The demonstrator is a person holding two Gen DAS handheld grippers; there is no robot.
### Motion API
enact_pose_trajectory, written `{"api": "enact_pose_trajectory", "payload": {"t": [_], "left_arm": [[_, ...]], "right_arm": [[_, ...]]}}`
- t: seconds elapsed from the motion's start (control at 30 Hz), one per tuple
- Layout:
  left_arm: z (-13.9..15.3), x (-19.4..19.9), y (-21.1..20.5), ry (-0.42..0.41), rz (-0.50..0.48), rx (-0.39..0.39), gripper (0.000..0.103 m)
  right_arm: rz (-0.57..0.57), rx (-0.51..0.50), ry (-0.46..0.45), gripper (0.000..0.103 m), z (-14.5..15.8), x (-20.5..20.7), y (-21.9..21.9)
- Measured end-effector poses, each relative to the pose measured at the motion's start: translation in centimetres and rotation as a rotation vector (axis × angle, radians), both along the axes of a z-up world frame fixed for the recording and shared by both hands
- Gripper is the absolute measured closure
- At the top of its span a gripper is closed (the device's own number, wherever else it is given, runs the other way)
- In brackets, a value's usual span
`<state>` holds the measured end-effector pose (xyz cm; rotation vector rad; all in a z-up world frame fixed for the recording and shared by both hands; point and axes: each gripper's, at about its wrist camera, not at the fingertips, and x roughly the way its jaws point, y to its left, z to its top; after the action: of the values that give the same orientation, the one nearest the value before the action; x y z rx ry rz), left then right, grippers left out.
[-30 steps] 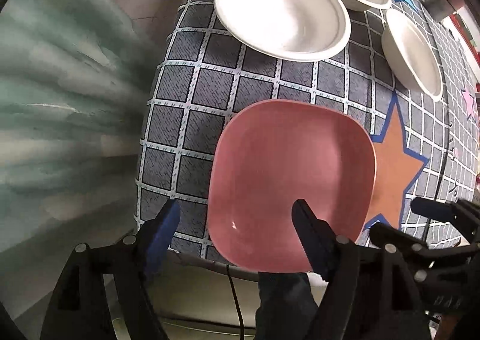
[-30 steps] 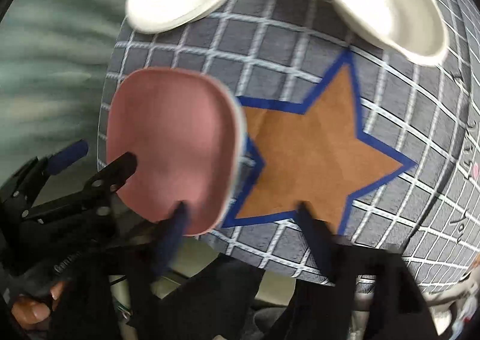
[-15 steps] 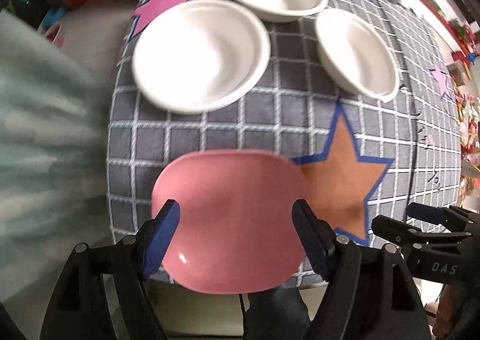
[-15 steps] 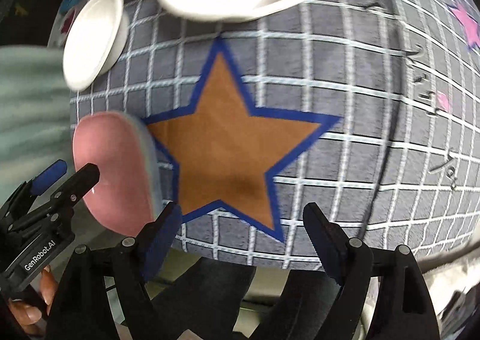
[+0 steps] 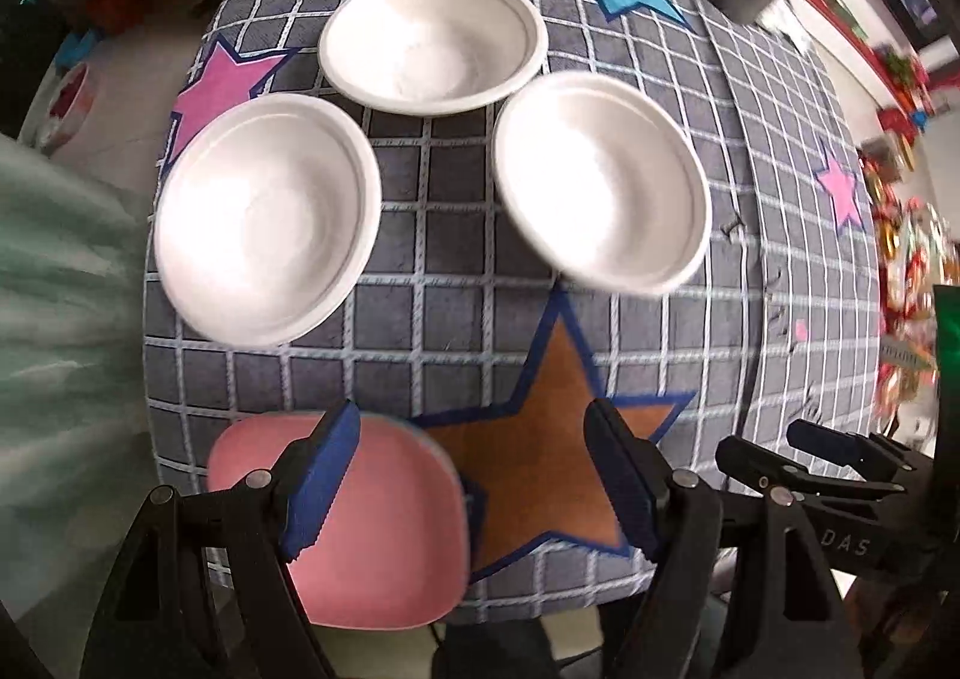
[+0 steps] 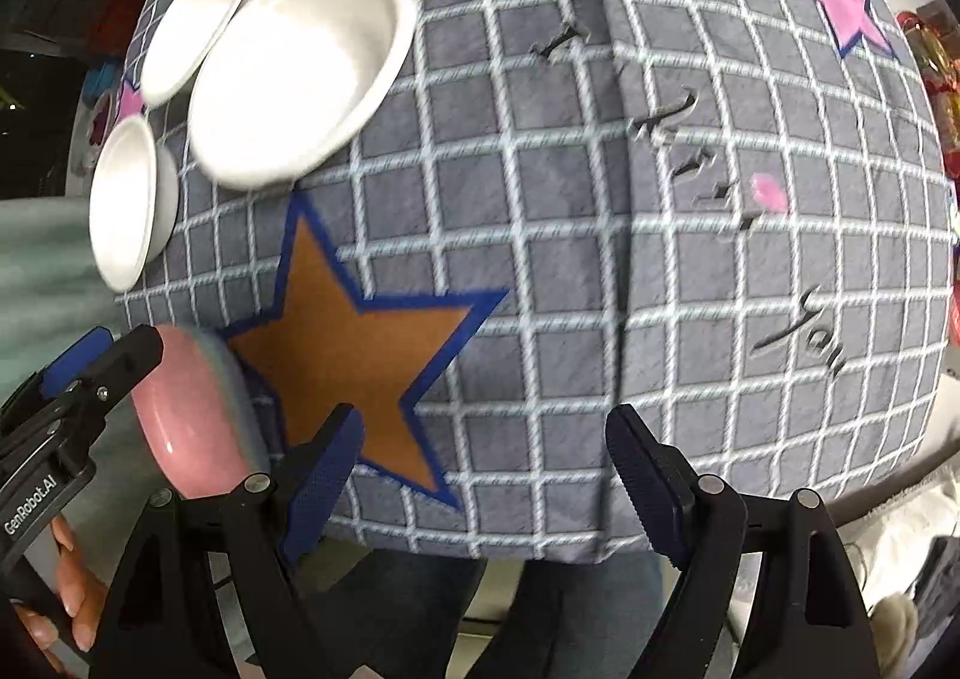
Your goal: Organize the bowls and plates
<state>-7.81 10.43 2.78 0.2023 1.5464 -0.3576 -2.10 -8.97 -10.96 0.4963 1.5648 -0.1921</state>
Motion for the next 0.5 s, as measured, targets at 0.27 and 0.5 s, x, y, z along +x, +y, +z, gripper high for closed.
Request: {"api": "enact_pose_trajectory", "payload": {"t": [0.27,0.5], "left_arm": [[-1.3,4.0,-3.2,-0.057,0.091,0.072,0.023],[-3.4,6.6,-6.1,-0.103,0.063,0.158,0.023]], "right_arm": [[0.079,-0.051,-0.045,0.019,1.1,4.2,-5.3],[0.108,-0.045,-0.065,0.019,1.4,7.1,-7.0]]}}
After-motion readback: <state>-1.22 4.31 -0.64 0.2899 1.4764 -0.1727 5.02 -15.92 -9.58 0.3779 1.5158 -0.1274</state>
